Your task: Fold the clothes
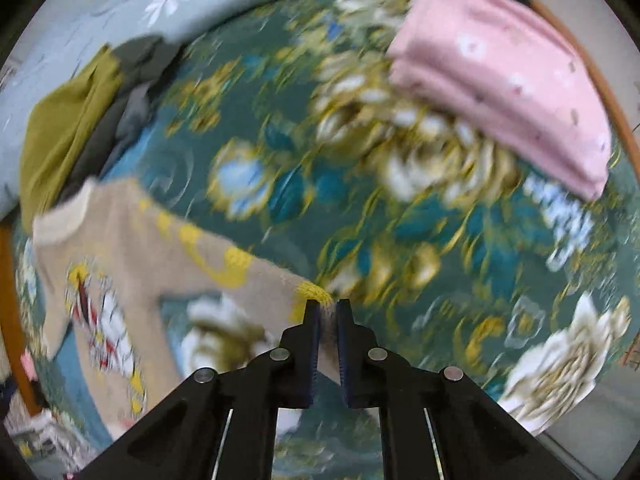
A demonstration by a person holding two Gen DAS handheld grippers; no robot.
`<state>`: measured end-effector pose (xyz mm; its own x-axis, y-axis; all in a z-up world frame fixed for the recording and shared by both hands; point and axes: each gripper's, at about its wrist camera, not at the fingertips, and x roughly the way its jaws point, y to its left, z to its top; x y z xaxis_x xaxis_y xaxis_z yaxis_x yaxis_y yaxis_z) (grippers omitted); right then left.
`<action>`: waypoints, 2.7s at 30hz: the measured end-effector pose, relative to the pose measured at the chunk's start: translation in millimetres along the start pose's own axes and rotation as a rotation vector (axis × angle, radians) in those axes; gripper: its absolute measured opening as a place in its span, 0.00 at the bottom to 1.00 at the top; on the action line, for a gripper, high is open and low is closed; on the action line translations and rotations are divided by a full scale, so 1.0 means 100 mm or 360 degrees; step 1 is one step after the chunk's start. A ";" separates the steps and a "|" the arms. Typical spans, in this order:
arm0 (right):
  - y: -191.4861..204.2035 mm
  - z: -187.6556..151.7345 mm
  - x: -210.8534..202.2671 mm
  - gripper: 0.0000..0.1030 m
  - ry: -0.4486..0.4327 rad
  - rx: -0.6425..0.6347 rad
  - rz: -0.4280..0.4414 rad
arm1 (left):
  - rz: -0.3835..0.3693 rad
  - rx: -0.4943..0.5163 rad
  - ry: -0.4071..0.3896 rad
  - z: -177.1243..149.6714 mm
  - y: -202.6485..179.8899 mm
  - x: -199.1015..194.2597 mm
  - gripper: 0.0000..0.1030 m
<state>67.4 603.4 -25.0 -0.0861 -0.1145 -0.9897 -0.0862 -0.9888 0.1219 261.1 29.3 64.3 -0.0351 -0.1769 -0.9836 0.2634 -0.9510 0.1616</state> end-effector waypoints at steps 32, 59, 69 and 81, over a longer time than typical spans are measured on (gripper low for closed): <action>1.40 -1.14 1.19 0.46 0.0504 0.0314 0.0503 | -0.0144 -0.0150 0.0452 -0.41 0.14 1.51 0.52; 1.37 -1.14 0.75 0.11 0.0416 0.0250 0.0372 | -0.0303 0.0166 0.0566 -0.94 -0.30 1.67 0.09; 1.24 -1.07 0.55 0.19 0.0377 0.0258 0.0488 | -0.0422 -0.0072 0.0575 -0.71 -0.20 1.43 0.10; -0.75 -0.56 0.30 0.39 -0.0172 0.1536 0.0674 | -0.0523 -0.0872 0.0318 -0.17 0.61 0.86 0.34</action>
<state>127.1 668.6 -68.4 -0.3775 -0.3757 -0.8464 -0.7764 -0.3696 0.5104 290.2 -39.6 -12.1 -0.0319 0.2006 -0.9792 0.7230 -0.6718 -0.1612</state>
